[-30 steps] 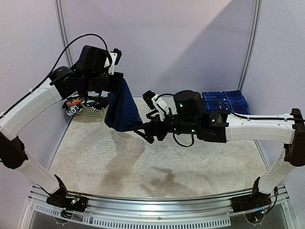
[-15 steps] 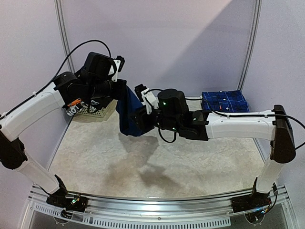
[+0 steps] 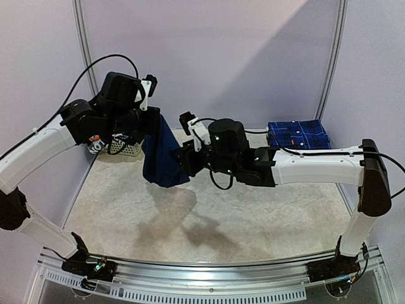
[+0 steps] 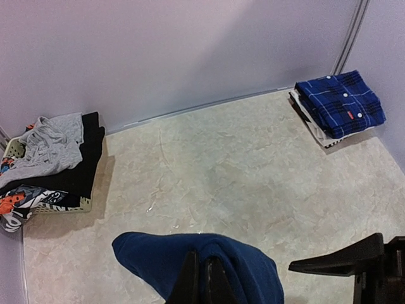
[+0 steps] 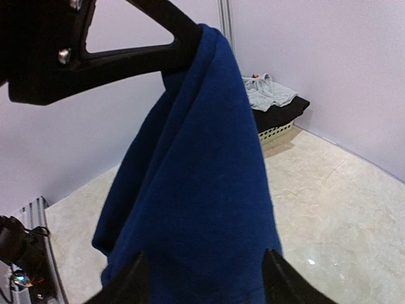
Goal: Fold and stack the mixed laundry pile
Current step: Pass from the left arm to the right
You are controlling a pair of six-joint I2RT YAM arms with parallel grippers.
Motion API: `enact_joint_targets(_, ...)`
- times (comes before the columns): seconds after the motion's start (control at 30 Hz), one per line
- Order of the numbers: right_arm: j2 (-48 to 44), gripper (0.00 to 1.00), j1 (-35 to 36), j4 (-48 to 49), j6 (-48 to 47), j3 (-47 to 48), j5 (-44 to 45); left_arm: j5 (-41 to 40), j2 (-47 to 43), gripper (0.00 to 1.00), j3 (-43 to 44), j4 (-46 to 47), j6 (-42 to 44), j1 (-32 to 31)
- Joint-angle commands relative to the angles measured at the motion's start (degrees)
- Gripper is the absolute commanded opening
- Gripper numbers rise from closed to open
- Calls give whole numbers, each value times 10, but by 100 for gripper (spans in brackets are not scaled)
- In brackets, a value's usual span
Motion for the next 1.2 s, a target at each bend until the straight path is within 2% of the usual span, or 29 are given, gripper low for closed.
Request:
enact_joint_targets(0.0,1,69,3,19,28,3,-75,-13,-13,0,-8,30,-2,-9)
enact_joint_targets(0.1,0,68,3,21,34,5,-79,-8,-15,0,-12,34,-4,-9)
enact_joint_targets(0.37,62,36,-4,-4,25,54,-46,-3,-20,0,-16,37,-1,-9)
enact_joint_targets(0.43,71,36,-7,-7,27,62,-39,-4,-20,0,-17,37,-1,-9)
enact_joint_targets(0.53,84,43,-8,-19,28,80,-29,-4,-23,0,-21,38,-2,-9)
enact_joint_targets(0.57,86,40,-8,-22,27,84,-26,-4,-24,0,-21,38,-2,-9)
enact_joint_targets(0.7,88,12,-8,-23,32,84,-11,-9,-30,0,-25,37,0,-9)
enact_joint_targets(0.77,85,1,-8,-20,33,77,-13,-12,-32,0,-26,36,3,-9)
enact_joint_targets(0.87,76,0,-8,-19,36,69,-24,-17,-34,0,-28,35,6,-9)
enact_joint_targets(0.9,73,5,-8,-21,36,67,-29,-19,-33,0,-28,34,6,-10)
enact_joint_targets(0.93,68,13,-7,-23,35,65,-33,-20,-34,0,-29,34,7,-9)
enact_joint_targets(1.0,61,19,-8,-23,35,58,-36,-23,-33,0,-29,34,8,-9)
enact_joint_targets(1.17,49,12,-8,-18,30,41,-31,-25,-33,0,-29,35,10,-9)
